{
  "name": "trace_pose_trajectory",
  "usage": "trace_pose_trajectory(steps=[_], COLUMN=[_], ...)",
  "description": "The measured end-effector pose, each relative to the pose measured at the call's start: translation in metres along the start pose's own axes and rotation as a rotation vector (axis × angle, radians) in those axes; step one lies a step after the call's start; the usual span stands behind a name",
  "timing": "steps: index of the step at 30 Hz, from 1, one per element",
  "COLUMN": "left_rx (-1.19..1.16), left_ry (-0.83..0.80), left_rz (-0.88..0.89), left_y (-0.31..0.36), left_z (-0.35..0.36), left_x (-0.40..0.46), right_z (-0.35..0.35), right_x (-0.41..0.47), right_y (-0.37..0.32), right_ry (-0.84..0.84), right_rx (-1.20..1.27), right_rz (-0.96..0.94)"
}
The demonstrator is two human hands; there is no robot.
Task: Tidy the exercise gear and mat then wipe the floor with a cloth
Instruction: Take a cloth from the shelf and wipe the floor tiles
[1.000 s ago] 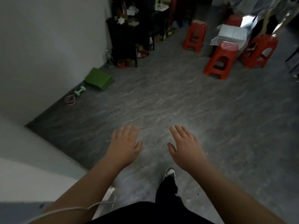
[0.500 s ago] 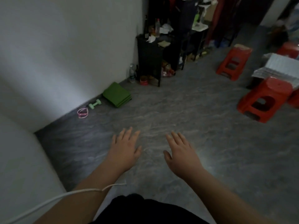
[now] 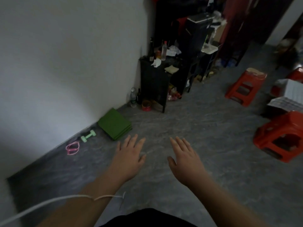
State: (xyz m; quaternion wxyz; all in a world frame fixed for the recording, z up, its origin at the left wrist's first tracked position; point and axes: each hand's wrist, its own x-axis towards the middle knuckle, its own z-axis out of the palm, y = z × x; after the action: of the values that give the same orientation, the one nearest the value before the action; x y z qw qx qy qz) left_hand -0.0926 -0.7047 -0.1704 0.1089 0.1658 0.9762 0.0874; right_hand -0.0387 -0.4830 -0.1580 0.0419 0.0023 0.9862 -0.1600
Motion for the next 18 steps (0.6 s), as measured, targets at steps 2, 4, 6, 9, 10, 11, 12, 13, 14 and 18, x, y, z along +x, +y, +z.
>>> trace_pose_trajectory(steps=[2,4,6,9,10,11,12,13,14,18], left_rx=[0.036,0.035,0.029,0.045,0.054,0.061,0.064,0.062,0.06,0.036], left_ry=[0.013,0.024,0.027,0.037,0.038,0.045,0.053,0.063,0.071,0.093], left_rz=[0.022,0.026,0.048,0.083,0.087,0.09,0.091,0.089,0.082,0.054], left_y=[-0.008,-0.011,-0.01,-0.005,-0.003,0.0,0.003,0.007,0.011,0.032], left_z=[-0.021,-0.038,-0.049,-0.059,-0.061,-0.063,-0.065,-0.066,-0.069,-0.088], left_x=[0.052,0.1,0.145,0.218,0.245,0.273,0.302,0.329,0.356,0.458], right_z=[-0.011,-0.02,-0.029,-0.036,-0.038,-0.041,-0.044,-0.047,-0.052,-0.08], right_x=[0.048,0.09,0.13,0.198,0.223,0.249,0.274,0.299,0.324,0.422], right_y=[0.0,0.005,0.016,0.043,0.054,0.065,0.077,0.089,0.101,0.148], right_ry=[0.025,0.042,0.045,0.062,0.065,0.07,0.079,0.089,0.094,0.08], right_rx=[0.006,0.022,0.041,0.029,0.03,0.037,0.043,0.046,0.044,0.039], right_rz=[0.007,0.026,0.043,0.049,0.054,0.06,0.059,0.05,0.039,0.002])
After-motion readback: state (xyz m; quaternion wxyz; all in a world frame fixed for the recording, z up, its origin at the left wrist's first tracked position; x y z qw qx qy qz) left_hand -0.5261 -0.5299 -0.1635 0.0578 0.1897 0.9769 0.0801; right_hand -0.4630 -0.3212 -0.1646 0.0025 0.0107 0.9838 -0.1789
